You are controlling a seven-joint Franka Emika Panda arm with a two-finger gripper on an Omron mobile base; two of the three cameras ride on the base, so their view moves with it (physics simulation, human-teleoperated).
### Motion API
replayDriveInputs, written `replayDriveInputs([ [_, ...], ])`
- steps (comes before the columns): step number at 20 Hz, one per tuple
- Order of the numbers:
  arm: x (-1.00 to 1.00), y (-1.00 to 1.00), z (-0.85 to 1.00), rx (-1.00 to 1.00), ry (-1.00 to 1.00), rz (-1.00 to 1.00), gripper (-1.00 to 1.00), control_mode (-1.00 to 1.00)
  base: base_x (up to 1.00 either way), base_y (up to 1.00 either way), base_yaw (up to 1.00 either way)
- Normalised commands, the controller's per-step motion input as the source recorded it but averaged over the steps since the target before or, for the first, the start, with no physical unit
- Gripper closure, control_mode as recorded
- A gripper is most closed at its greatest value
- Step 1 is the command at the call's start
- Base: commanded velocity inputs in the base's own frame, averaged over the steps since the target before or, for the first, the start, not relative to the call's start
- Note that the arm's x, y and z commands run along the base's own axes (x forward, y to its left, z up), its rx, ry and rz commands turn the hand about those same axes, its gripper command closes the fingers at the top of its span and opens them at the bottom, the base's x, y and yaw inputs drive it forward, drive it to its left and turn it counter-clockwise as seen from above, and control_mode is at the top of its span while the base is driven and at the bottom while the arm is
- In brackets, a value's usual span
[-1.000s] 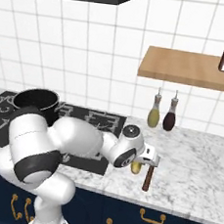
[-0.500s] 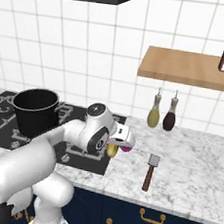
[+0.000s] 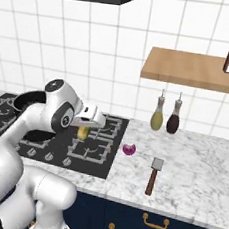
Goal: Put the cucumber and onion in the pot. Retrieve the spatula and lightly stir the vegetables in the pot.
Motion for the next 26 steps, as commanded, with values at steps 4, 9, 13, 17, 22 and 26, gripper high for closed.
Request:
replayDriveInputs([
  [4,0.0,0.96,0.9,0.0,0.07,0.0,1.0,-1.0,0.0,0.0,0.0],
  [9,0.0,0.94,0.72,0.0,0.1,0.01,1.0,-1.0,0.0,0.0,0.0],
  [13,0.01,0.89,0.51,0.02,0.12,0.01,1.0,-1.0,0.0,0.0,0.0],
  [17,0.25,0.82,0.05,0.01,0.14,0.0,1.0,-1.0,0.0,0.0,0.0],
  [22,0.43,0.68,-0.13,0.04,0.14,0.0,1.0,-1.0,0.0,0.0,0.0],
  [26,0.55,0.48,-0.49,0.06,0.12,0.0,1.0,-1.0,0.0,0.0,0.0],
])
